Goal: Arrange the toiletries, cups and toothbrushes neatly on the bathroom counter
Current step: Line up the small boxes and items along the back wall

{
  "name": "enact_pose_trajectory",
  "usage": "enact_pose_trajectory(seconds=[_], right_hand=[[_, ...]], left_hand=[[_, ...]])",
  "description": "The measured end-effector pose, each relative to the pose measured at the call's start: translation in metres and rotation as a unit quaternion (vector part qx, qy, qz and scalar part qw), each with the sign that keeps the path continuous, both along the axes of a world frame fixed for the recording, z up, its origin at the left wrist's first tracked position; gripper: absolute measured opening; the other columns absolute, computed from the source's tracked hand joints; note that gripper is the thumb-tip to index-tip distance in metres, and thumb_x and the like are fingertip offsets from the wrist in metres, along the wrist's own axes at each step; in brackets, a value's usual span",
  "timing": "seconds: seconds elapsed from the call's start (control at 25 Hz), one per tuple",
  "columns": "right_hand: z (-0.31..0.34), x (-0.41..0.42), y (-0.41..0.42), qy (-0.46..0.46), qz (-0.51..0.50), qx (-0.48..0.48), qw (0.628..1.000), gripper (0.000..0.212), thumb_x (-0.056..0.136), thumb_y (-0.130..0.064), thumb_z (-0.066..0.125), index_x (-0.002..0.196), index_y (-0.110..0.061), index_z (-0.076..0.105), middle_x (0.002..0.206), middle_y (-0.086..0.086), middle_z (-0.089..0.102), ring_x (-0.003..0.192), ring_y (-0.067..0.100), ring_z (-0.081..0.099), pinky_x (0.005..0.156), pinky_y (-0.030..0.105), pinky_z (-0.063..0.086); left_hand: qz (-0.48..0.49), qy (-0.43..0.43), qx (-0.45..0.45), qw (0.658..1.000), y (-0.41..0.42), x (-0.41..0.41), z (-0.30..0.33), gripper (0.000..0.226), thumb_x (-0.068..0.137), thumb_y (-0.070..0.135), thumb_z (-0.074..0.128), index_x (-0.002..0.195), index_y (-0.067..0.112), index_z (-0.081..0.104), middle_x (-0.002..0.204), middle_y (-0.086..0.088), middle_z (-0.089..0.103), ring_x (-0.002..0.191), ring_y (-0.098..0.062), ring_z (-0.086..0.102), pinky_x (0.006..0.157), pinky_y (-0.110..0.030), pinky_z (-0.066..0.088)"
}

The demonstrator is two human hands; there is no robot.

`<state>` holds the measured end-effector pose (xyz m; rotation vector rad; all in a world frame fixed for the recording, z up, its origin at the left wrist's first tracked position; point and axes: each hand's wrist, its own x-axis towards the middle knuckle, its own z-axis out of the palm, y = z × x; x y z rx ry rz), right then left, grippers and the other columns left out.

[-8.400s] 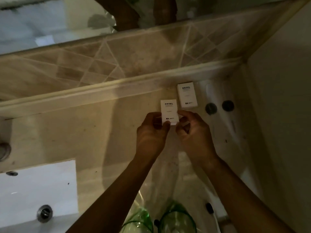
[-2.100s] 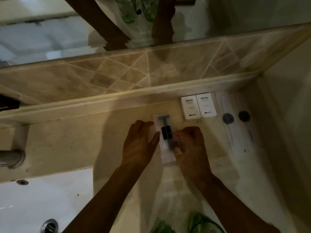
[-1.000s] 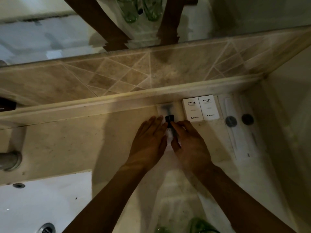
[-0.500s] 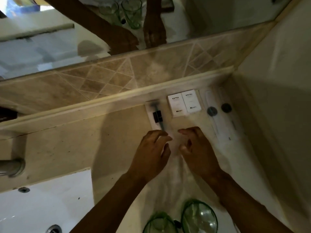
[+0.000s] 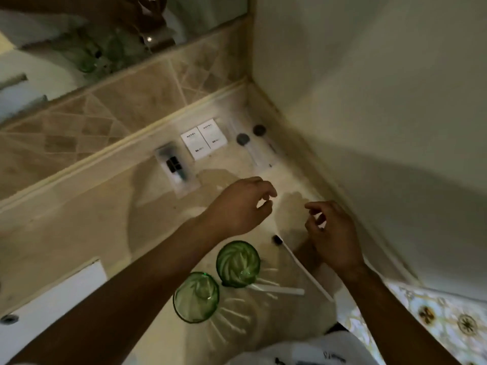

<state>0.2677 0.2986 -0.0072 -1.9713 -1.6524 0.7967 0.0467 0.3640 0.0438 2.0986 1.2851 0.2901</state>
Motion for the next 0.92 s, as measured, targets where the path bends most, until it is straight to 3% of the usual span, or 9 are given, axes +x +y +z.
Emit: enact_pose_trajectory(seconds=[0.16, 0.28, 0.44, 0.72, 0.92], right_hand=[[-0.007, 0.039, -0.035, -0.028, -0.046, -0.010, 0.998, 0.034, 0.084, -0.008, 0.066, 0.117, -0.019, 0.067, 0.110, 0.003, 0.064, 0.087, 0.019, 0.062, 0.081, 0.030, 0.050], [-0.022, 0.049, -0.049, -0.096, -0.023, -0.096, 0.991, 0.043, 0.085, -0.026, 0.065, 0.127, -0.017, 0.061, 0.122, 0.009, 0.061, 0.108, 0.029, 0.060, 0.094, 0.038, 0.051], [-0.033, 0.049, -0.061, -0.098, -0.030, -0.180, 0.978, 0.050, 0.084, -0.045, 0.062, 0.127, -0.021, 0.054, 0.118, 0.009, 0.060, 0.105, 0.031, 0.063, 0.084, 0.040, 0.054], [-0.029, 0.049, -0.060, -0.026, -0.014, -0.187, 0.982, 0.041, 0.084, -0.026, 0.068, 0.121, -0.013, 0.056, 0.118, 0.011, 0.053, 0.094, 0.030, 0.062, 0.081, 0.034, 0.048], [-0.022, 0.048, -0.054, -0.032, -0.002, -0.186, 0.982, 0.035, 0.089, -0.027, 0.062, 0.120, -0.013, 0.057, 0.113, 0.010, 0.055, 0.094, 0.030, 0.062, 0.076, 0.034, 0.047]], left_hand=[[-0.075, 0.114, -0.061, 0.989, -0.010, 0.048, 0.002, 0.032, 0.095, 0.029, 0.060, 0.124, 0.015, 0.064, 0.114, -0.005, 0.069, 0.104, -0.023, 0.062, 0.086, -0.029, 0.045], [-0.102, 0.160, -0.092, 0.978, -0.018, 0.077, -0.009, 0.038, 0.095, 0.029, 0.059, 0.129, 0.012, 0.060, 0.122, -0.008, 0.067, 0.112, -0.027, 0.060, 0.090, -0.032, 0.047], [-0.098, 0.190, -0.122, 0.969, -0.031, 0.111, -0.030, 0.039, 0.090, 0.024, 0.064, 0.122, 0.002, 0.062, 0.119, -0.015, 0.067, 0.110, -0.032, 0.061, 0.092, -0.039, 0.051], [-0.049, 0.194, -0.157, 0.967, -0.043, 0.130, -0.050, 0.037, 0.085, 0.021, 0.067, 0.116, 0.001, 0.065, 0.113, -0.017, 0.068, 0.104, -0.033, 0.064, 0.087, -0.041, 0.055], [-0.041, 0.178, -0.164, 0.969, -0.044, 0.131, -0.047, 0.031, 0.090, 0.024, 0.062, 0.111, 0.002, 0.067, 0.110, -0.017, 0.069, 0.103, -0.032, 0.063, 0.086, -0.041, 0.053]])
